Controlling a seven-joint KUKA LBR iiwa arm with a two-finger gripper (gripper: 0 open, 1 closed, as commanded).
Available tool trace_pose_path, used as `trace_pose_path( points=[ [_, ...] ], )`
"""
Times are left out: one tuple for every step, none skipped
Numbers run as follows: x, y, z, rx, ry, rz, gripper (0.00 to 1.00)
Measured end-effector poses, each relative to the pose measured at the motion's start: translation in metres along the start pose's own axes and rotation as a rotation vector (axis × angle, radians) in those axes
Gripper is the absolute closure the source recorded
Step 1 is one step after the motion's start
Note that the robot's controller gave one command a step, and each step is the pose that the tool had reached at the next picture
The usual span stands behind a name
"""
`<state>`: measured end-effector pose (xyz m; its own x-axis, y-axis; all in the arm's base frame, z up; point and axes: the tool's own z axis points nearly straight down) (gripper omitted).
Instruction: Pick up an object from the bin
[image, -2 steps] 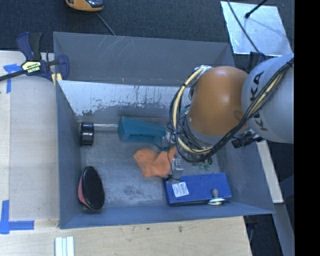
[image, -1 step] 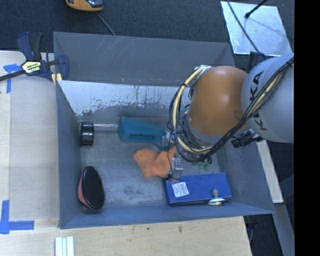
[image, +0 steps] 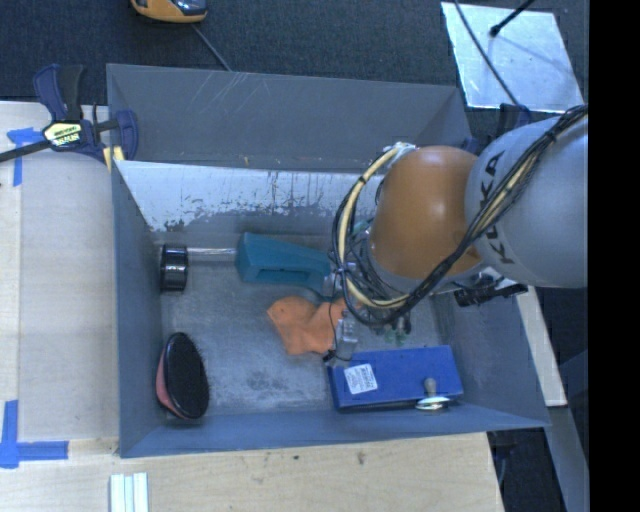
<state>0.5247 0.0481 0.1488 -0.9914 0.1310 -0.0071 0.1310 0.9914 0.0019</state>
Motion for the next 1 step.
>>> trace_pose_path(
  points=[
    [-0.0033, -0.0060, 0.0469, 0.002, 0.004, 0.022, 0.00]
  ],
)
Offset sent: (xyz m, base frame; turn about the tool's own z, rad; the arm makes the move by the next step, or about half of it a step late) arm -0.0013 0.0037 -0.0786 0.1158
